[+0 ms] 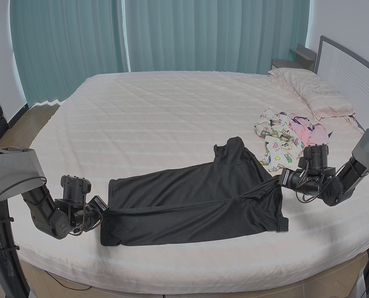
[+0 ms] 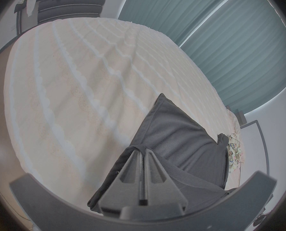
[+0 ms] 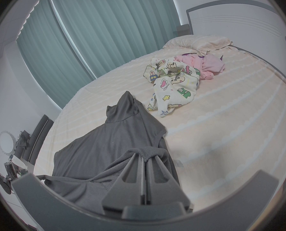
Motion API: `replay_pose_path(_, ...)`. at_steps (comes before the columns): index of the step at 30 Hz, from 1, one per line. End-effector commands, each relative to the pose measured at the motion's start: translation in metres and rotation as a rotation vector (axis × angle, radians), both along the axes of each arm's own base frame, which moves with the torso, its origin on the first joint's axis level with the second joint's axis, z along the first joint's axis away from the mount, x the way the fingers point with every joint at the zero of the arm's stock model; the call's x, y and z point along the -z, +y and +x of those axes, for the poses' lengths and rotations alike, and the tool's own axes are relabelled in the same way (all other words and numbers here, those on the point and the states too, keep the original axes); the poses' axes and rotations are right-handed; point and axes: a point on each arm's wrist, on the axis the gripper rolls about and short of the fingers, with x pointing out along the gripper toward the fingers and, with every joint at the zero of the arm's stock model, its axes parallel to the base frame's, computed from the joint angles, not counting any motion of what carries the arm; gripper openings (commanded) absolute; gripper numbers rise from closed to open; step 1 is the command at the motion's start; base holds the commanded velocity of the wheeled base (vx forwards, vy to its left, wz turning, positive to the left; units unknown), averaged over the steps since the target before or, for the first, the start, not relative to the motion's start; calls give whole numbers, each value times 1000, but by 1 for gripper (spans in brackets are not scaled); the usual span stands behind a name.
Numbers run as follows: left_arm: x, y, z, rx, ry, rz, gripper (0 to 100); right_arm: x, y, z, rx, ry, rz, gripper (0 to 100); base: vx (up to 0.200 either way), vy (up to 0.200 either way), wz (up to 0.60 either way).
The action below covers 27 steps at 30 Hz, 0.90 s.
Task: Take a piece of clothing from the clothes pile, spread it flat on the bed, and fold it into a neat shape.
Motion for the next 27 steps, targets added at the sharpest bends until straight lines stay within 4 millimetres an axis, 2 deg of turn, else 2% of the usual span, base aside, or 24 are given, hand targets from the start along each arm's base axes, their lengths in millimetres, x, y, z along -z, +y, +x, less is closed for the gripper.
replay_pose_path(1,-1,-2,2,10,-3,-5,0,3,-2,-3,0,15,-6,0,0,0,0)
replay_pose_path(14,7,-4,18,10,32,-1,0,11,0,8,-3,9,-7,0,0,0,0)
replay_pose_path(15,10,-4,18,10,40,0,100,11,0,8,-3,12,-8,0,0,0,0)
replay_pose_path(21,16,-2,21,4,51,1,100,12,1,8,-3,14,-5,0,0,0,0)
replay_pose_path(25,13,5,20,-19,48,-1,100,11,2,8,-3,12,2,0,0,0,0)
replay_pose_path(27,5,12,15,-41,37,-7,100,11,3,7,-4,9,4,0,0,0,0)
